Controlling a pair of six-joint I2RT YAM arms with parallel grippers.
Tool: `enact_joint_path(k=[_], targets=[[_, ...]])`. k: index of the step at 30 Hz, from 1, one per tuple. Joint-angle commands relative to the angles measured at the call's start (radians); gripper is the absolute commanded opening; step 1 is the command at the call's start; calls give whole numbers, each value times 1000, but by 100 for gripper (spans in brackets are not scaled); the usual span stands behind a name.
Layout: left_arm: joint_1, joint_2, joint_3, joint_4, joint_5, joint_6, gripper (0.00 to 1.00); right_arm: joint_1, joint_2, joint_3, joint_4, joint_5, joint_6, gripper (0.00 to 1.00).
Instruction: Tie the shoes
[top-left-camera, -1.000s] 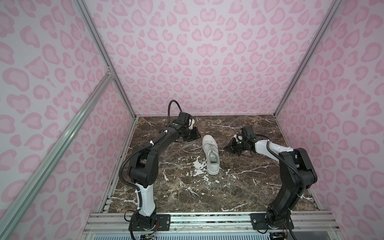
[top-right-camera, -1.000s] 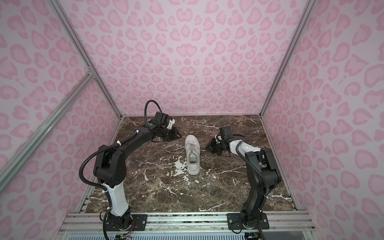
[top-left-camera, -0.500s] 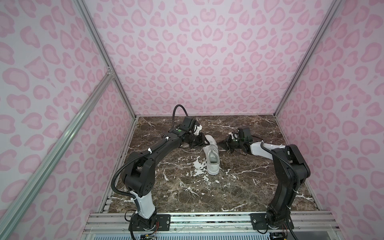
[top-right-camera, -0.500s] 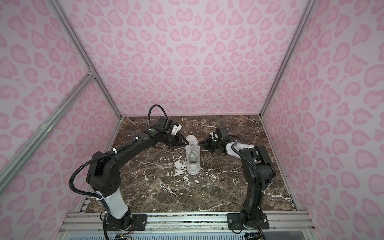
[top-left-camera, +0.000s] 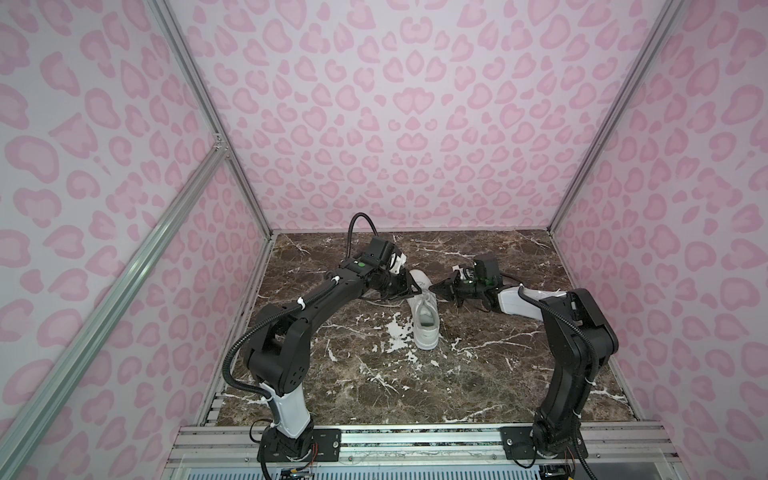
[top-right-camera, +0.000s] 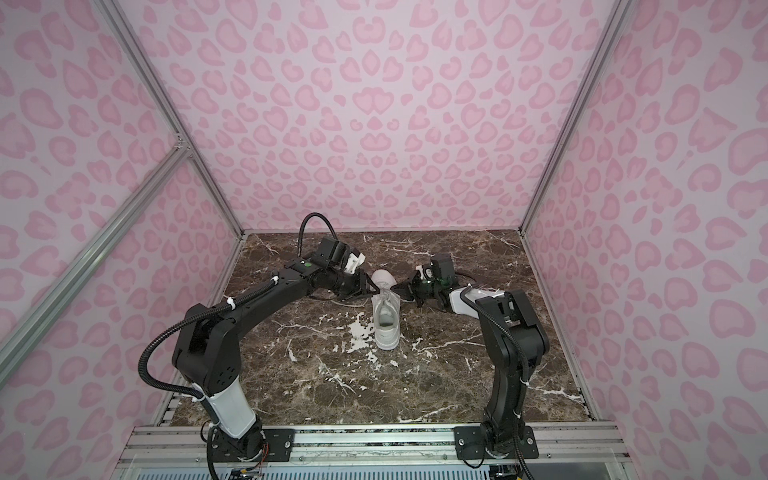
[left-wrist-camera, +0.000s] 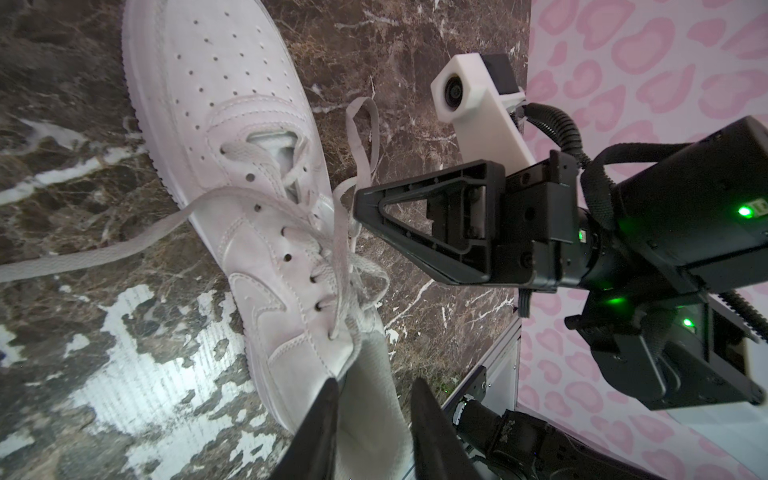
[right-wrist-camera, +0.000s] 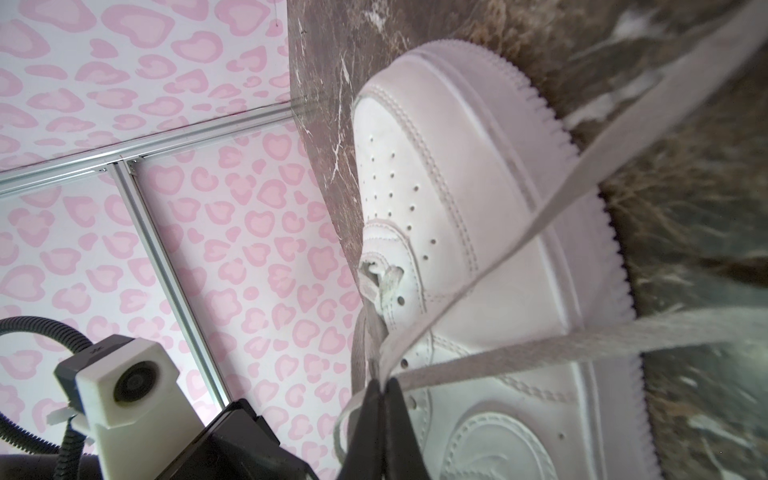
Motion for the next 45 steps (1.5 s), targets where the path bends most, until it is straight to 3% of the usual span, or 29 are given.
enact_joint_path(k=[1, 45], targets=[[-2, -11, -7, 25, 1, -1, 32, 4, -11, -13, 9, -22, -15, 4], [-32, 19, -7, 57, 16, -5, 33, 19, 26, -168, 534, -90, 317, 4]])
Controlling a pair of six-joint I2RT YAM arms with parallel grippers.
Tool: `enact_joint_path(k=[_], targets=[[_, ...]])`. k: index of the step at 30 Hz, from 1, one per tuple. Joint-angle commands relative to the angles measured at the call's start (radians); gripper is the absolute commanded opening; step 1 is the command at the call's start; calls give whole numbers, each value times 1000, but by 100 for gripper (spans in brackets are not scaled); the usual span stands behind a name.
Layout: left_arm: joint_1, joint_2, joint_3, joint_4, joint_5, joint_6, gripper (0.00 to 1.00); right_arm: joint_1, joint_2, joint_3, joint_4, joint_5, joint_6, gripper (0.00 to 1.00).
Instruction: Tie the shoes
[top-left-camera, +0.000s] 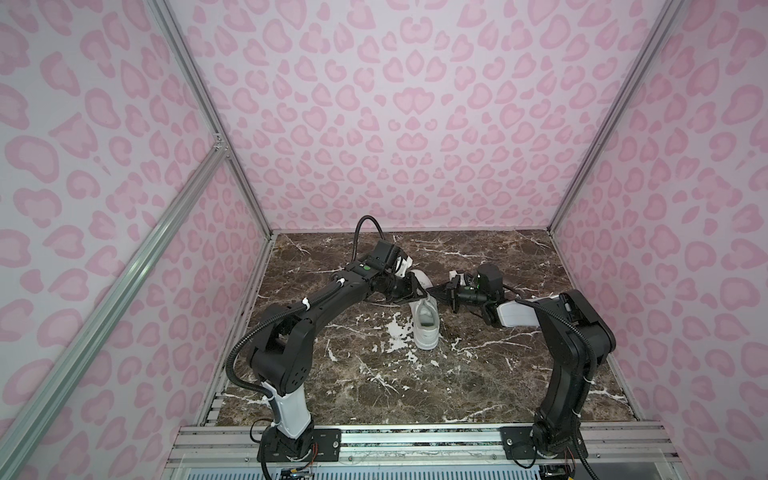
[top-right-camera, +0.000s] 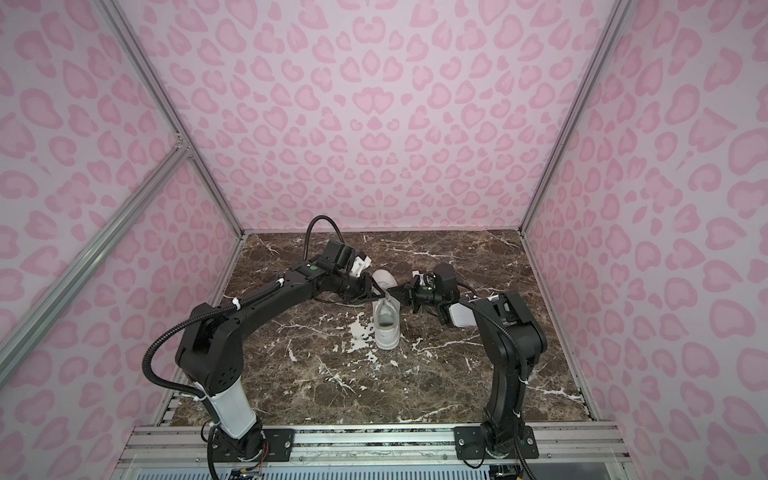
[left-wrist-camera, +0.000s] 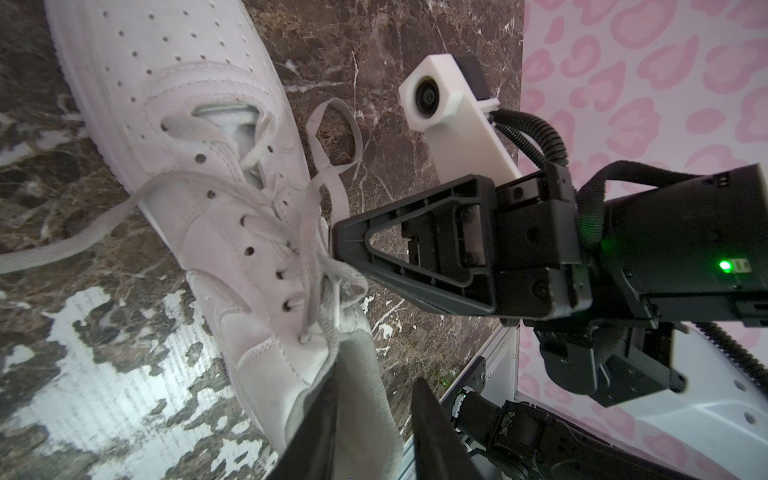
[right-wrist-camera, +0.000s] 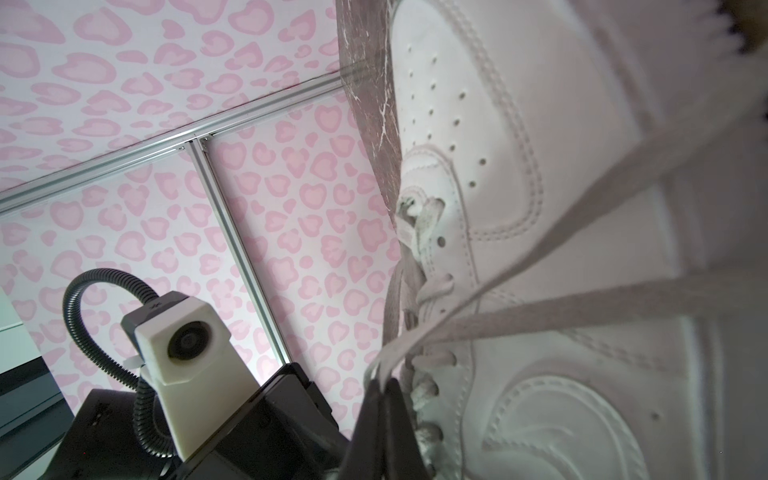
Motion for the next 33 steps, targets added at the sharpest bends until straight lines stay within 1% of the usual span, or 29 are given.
enact_joint_path(k=[1, 10, 19, 33], targets=[[0, 9, 5, 23, 9, 1, 33, 1, 8, -10, 80, -10, 28, 3], [-4, 24, 8, 41, 10, -8, 33, -5, 0, -25, 83, -19, 23, 4], [-6, 42, 4, 68, -2, -16, 32, -5, -6, -31, 113, -29, 47, 3], [-6, 69, -3, 118, 10, -34, 31, -2, -16, -40, 115, -37, 48, 3]])
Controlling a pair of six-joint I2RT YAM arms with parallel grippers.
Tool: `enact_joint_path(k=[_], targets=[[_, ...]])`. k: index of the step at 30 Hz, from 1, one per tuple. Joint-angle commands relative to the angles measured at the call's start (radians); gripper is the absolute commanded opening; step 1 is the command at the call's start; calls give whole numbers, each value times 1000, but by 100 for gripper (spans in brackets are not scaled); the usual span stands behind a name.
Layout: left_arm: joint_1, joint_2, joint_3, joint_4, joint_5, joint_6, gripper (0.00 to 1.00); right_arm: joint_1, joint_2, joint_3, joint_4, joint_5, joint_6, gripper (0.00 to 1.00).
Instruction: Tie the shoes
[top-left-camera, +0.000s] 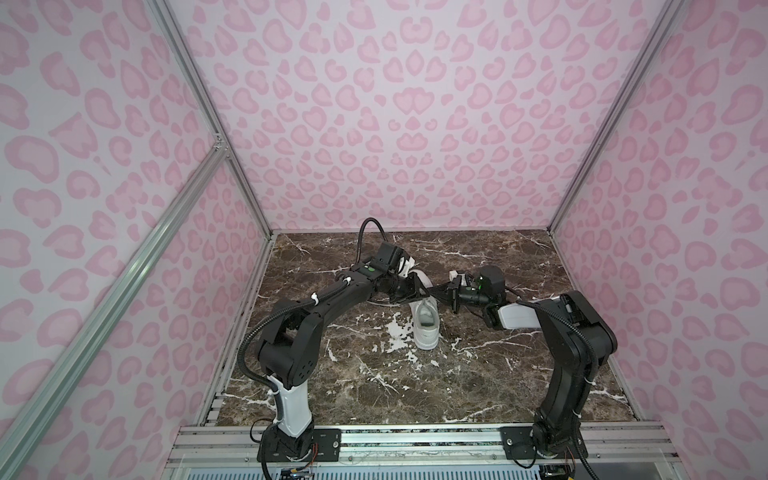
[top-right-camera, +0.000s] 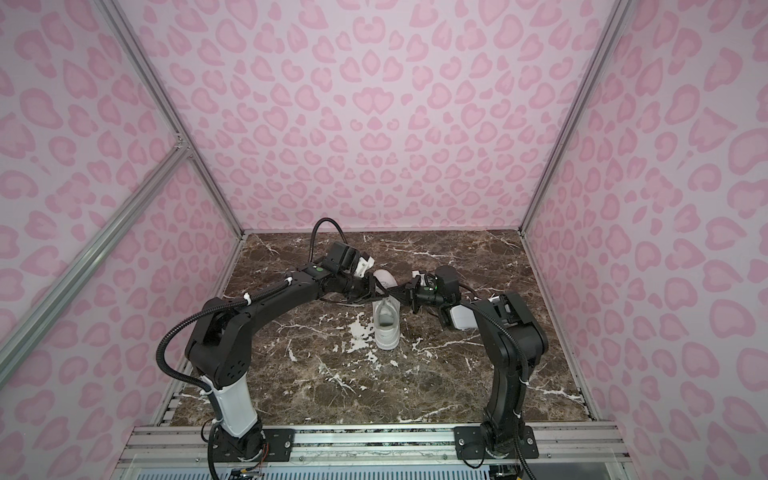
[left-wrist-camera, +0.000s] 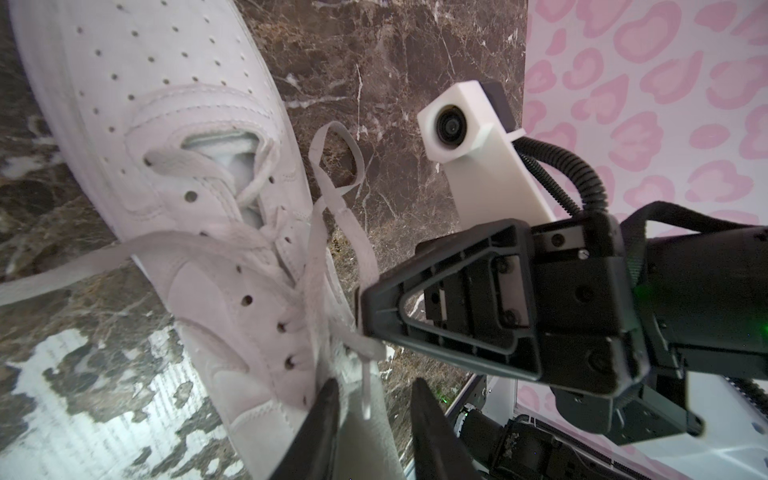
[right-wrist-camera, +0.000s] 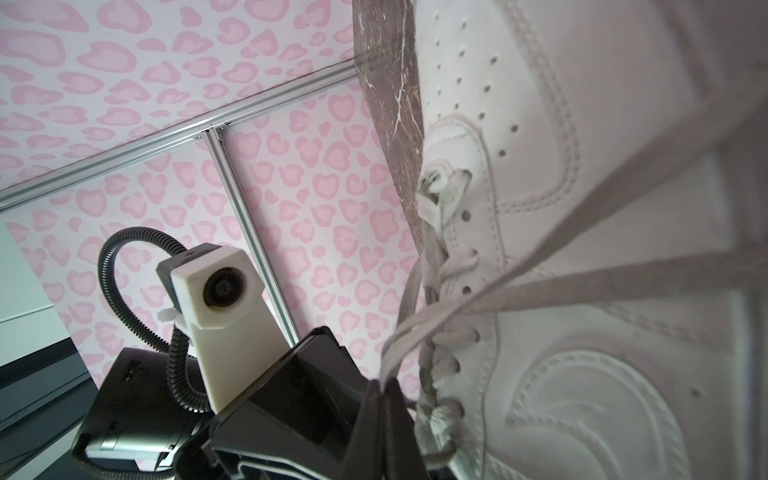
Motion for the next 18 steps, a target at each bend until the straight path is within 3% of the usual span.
enact_joint_path(k=[1, 9, 18], targets=[[-1, 12, -3, 36, 11, -8, 30, 2, -4, -9, 45, -12, 5, 3], [-1, 19, -7, 54, 15, -12, 25, 3, 1, -11, 62, -13, 16, 3], [0, 1, -24, 59, 6, -13, 10, 3, 2, -19, 68, -10, 16, 5]])
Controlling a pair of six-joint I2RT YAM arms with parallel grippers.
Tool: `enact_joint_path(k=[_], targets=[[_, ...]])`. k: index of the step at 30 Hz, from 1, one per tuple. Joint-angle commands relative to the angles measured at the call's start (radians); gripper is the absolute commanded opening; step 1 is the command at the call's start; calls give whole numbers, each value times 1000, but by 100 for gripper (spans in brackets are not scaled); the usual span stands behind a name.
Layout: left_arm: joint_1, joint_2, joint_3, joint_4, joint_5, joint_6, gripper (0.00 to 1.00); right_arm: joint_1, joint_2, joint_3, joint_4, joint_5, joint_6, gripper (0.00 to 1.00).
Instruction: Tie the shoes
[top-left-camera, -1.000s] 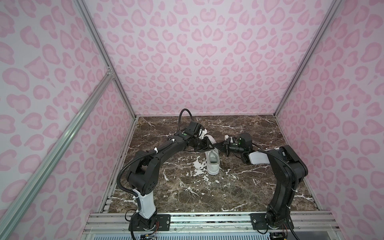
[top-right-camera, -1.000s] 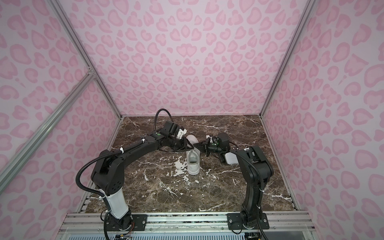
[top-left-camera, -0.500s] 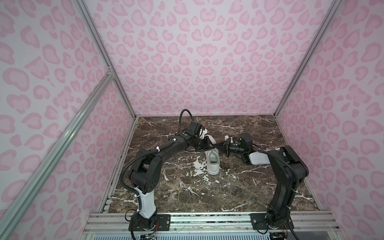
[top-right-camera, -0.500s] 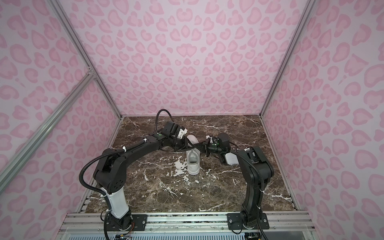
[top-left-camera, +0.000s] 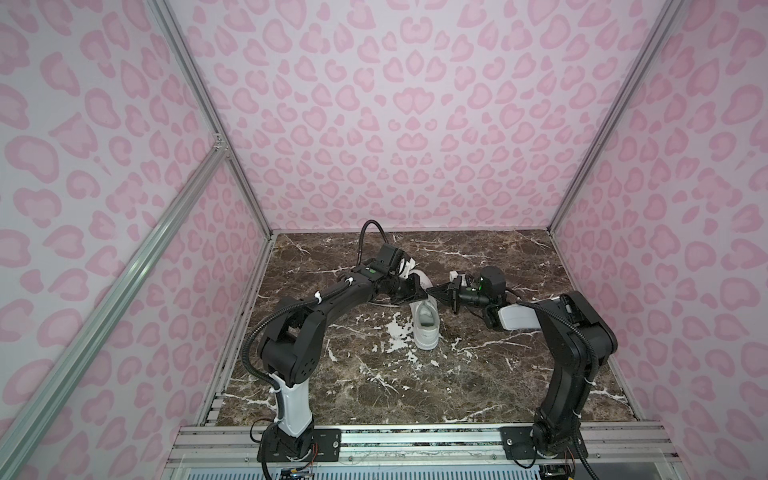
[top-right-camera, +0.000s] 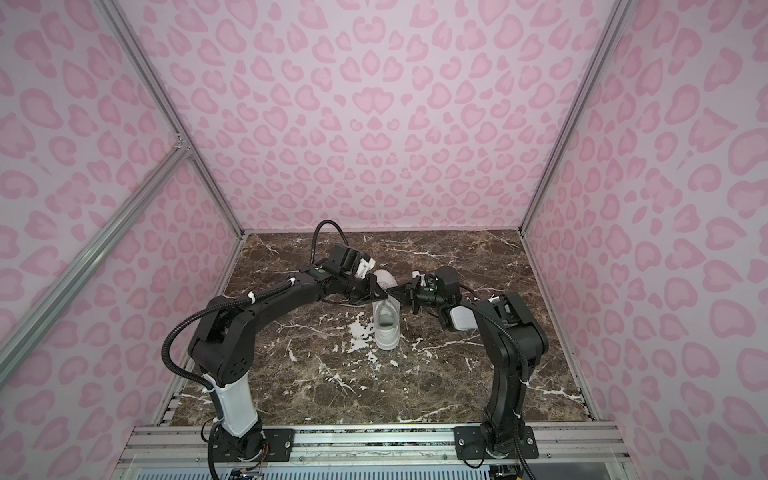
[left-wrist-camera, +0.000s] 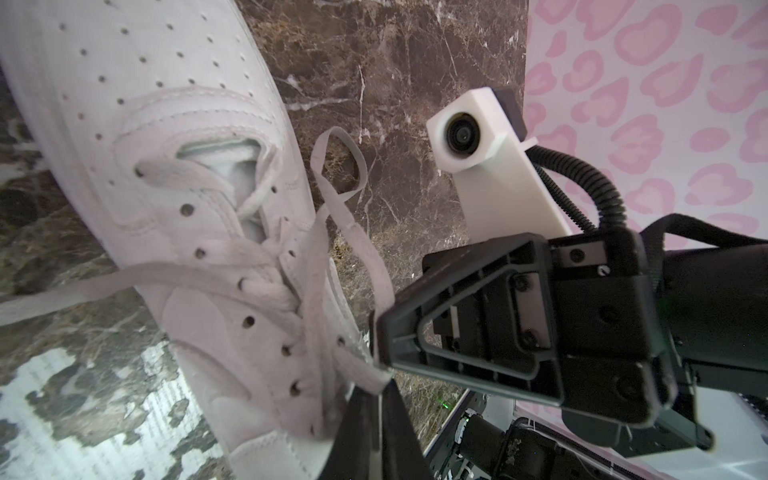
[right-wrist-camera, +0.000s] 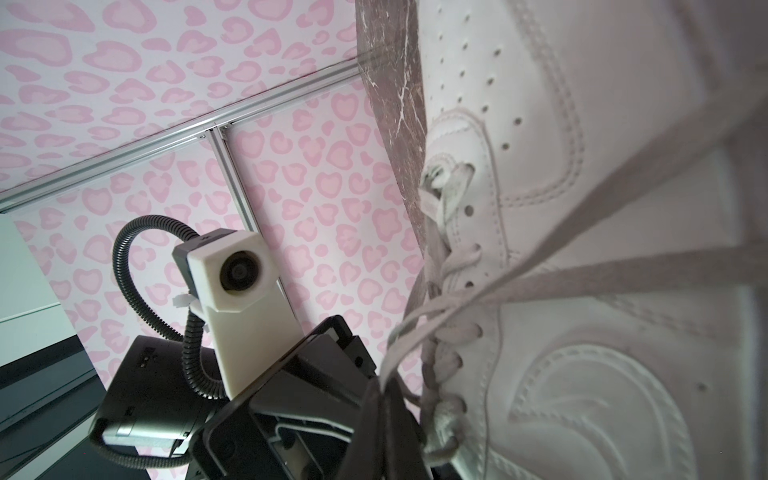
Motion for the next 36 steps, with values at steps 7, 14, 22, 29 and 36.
enact_joint_path(k=[7, 14, 22, 29, 36], targets=[[0, -44, 3, -19, -17, 9, 8, -14, -18, -17, 17, 1, -15, 16], [1, -81, -1, -61, -30, 22, 8, -39, -63, -46, -45, 2, -64, 21], [0, -126, 8, -96, -36, 23, 9, -90, -182, -14, -452, 15, -349, 28], [0, -135, -5, -90, -29, 18, 4, -99, -266, 108, -892, 126, -708, 28], [0, -165, 106, -96, -5, -5, 4, -46, -435, 174, -1110, 381, -1205, 37]])
